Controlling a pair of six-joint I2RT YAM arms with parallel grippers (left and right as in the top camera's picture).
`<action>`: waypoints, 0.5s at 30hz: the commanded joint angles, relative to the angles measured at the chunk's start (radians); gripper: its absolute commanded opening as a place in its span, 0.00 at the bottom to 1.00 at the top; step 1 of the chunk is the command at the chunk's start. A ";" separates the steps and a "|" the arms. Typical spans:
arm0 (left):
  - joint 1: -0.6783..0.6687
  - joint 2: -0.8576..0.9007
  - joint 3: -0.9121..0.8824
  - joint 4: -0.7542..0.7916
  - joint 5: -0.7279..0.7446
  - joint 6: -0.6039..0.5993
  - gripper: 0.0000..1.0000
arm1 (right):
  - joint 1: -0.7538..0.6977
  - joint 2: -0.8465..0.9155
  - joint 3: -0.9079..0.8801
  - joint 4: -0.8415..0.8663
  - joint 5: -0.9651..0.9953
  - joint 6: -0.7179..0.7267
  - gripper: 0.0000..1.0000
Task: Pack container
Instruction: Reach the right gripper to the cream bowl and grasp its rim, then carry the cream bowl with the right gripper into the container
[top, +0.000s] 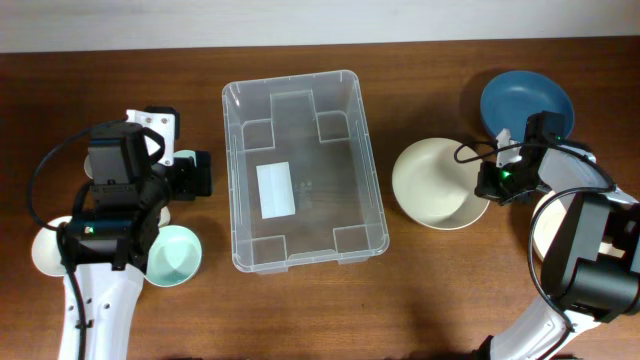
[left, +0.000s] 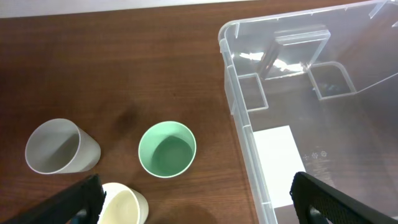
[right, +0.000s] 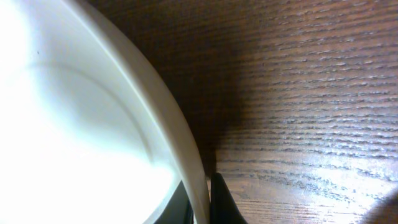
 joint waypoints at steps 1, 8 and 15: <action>-0.003 0.006 0.019 0.003 0.011 -0.006 0.94 | 0.006 0.009 0.005 0.008 0.031 0.034 0.04; -0.003 0.006 0.019 0.002 0.011 -0.006 0.93 | 0.006 -0.069 0.077 -0.013 0.032 0.135 0.04; -0.003 0.006 0.019 0.002 0.011 -0.006 0.93 | 0.022 -0.245 0.220 -0.086 0.027 0.197 0.04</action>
